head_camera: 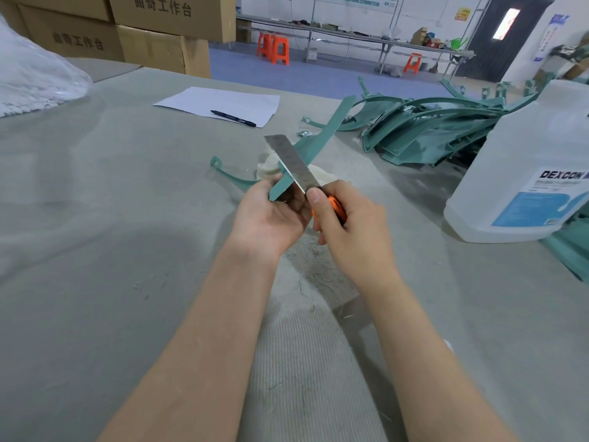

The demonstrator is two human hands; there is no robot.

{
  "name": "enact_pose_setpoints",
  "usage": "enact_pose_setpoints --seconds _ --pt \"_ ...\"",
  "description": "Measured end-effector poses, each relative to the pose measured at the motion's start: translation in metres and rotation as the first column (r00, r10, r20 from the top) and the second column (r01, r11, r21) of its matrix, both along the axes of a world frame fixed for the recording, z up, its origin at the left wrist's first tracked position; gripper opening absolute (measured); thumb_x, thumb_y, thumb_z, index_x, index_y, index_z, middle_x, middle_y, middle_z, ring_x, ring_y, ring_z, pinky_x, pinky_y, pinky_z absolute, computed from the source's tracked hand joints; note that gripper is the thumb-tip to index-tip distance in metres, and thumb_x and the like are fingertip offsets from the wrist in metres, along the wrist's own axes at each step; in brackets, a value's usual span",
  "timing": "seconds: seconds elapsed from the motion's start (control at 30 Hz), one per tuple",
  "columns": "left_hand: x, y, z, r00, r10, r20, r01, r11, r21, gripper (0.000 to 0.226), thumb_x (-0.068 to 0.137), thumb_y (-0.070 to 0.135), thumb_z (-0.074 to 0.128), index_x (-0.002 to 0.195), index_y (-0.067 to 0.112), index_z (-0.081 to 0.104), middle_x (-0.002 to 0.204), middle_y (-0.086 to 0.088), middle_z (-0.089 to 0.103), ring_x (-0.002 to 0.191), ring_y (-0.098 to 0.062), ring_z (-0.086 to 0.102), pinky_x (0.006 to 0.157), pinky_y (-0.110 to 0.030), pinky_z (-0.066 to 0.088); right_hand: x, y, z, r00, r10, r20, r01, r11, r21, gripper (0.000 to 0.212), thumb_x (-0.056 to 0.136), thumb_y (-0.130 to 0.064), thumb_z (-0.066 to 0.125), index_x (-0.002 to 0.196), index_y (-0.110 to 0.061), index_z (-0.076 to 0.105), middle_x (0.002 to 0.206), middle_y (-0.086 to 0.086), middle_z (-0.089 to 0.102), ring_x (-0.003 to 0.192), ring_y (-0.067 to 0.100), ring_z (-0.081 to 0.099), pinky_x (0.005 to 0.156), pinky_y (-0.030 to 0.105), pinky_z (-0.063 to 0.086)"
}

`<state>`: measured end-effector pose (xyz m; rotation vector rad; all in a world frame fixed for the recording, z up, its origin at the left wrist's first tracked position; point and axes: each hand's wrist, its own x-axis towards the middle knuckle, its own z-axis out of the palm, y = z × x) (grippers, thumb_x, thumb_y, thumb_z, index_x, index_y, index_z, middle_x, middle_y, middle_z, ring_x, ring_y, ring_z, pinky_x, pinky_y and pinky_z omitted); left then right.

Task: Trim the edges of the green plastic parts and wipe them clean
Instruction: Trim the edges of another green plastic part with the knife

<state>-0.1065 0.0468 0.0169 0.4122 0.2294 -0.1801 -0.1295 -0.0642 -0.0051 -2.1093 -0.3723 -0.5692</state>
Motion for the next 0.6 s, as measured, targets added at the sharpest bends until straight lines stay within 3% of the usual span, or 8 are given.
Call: enact_pose_setpoints --seconds 0.1,0.23,0.3,0.47,0.6 --pt "-0.0026 0.0003 0.0015 1.0 -0.007 -0.008 0.006 0.999 -0.037 0.026 0.097 0.009 0.04 0.078 0.004 0.057 0.068 -0.006 0.057 0.06 -0.015 0.057 0.051 -0.02 0.052 0.0003 0.0005 -0.0001 1.0 0.006 -0.008 -0.006 1.0 -0.015 0.026 0.09 -0.049 0.047 0.084 -0.026 0.059 0.063 -0.001 0.063 0.061 0.023 0.062 0.063 0.045 0.052" --pt "-0.0054 -0.0006 0.0042 1.0 -0.027 -0.01 0.026 0.998 -0.061 0.032 0.098 0.009 0.039 0.074 0.002 0.06 0.063 -0.006 0.06 0.052 -0.015 0.059 0.048 -0.019 0.052 -0.0002 -0.0009 0.0003 1.0 0.027 -0.013 -0.028 0.999 -0.016 0.032 0.091 -0.048 0.047 0.085 -0.019 0.06 0.063 0.001 0.062 0.059 0.023 0.062 0.061 0.045 0.051" --pt "-0.0063 -0.0004 0.0059 1.0 -0.021 -0.018 0.019 0.992 -0.121 0.036 0.098 0.008 0.038 0.073 -0.002 0.063 0.063 -0.009 0.061 0.043 -0.015 0.058 0.046 -0.018 0.051 -0.0022 0.0016 -0.0003 0.998 0.067 -0.017 -0.068 0.997 -0.047 0.027 0.092 -0.045 0.049 0.087 -0.022 0.061 0.064 -0.007 0.06 0.061 0.022 0.062 0.063 0.045 0.052" --pt "-0.004 0.0027 0.0033 1.0 0.026 -0.015 -0.028 0.984 -0.178 0.023 0.093 0.002 0.036 0.107 0.002 0.054 0.082 -0.009 0.058 0.048 -0.01 0.053 0.05 -0.016 0.051 -0.0044 0.0063 -0.0024 0.994 0.107 -0.029 -0.11 0.987 -0.121 0.029 0.094 -0.044 0.052 0.095 -0.017 0.065 0.064 -0.011 0.056 0.06 0.017 0.061 0.063 0.042 0.052" --pt "-0.0035 0.0032 0.0032 1.0 -0.019 0.009 0.02 0.989 -0.145 0.022 0.095 0.003 0.037 0.093 0.0 0.059 0.076 -0.008 0.059 0.041 -0.013 0.056 0.047 -0.018 0.05 -0.0043 0.0056 0.0002 0.995 0.097 -0.022 -0.098 0.993 -0.059 0.025 0.091 -0.044 0.051 0.092 -0.023 0.064 0.064 -0.014 0.057 0.063 0.02 0.062 0.065 0.045 0.053"
